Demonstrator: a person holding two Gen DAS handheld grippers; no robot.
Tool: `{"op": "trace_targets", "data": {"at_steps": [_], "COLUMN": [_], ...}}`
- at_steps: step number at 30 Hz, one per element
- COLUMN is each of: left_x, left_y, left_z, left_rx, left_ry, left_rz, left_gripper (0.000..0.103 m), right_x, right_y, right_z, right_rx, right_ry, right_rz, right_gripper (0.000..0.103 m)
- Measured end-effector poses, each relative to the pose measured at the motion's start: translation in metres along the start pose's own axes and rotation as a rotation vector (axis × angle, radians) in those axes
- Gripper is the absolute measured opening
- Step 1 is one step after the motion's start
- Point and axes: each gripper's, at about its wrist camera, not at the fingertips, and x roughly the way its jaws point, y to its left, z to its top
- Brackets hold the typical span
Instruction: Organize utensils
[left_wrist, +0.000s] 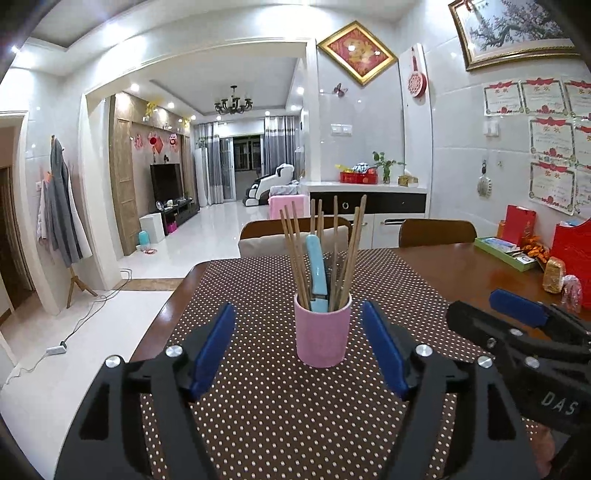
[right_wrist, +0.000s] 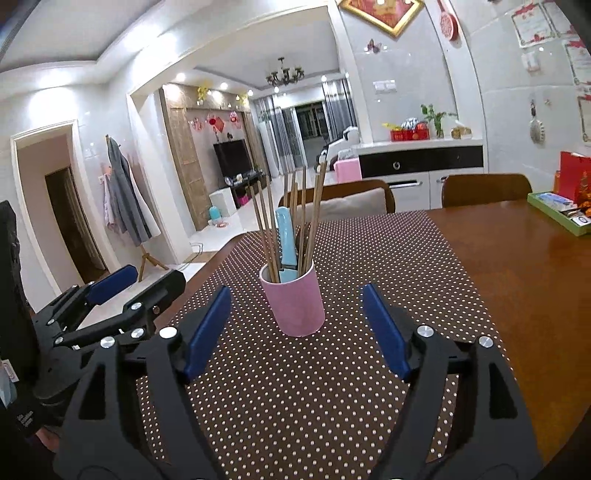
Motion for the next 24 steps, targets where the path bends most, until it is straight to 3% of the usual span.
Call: {"op": "trace_targets", "data": {"at_steps": [12, 24], "left_x": [-0.059, -0.05], "left_y": [-0.01, -0.005], "left_z": [-0.046, -0.083], "left_rx": [0.01, -0.041], "left_ry": [-0.093, -0.126], "left_rz": [0.007, 0.013], "left_gripper": [0.075, 0.076], "right_x": [-0.051, -0.047], "right_y": [0.011, 0.017], "right_z": [-0.044, -0.084], "right_rx": [-0.079, -0.171], "right_ry": [-0.098, -0.174], "right_rz": [-0.07, -0.111], "right_gripper": [0.085, 0.088]}}
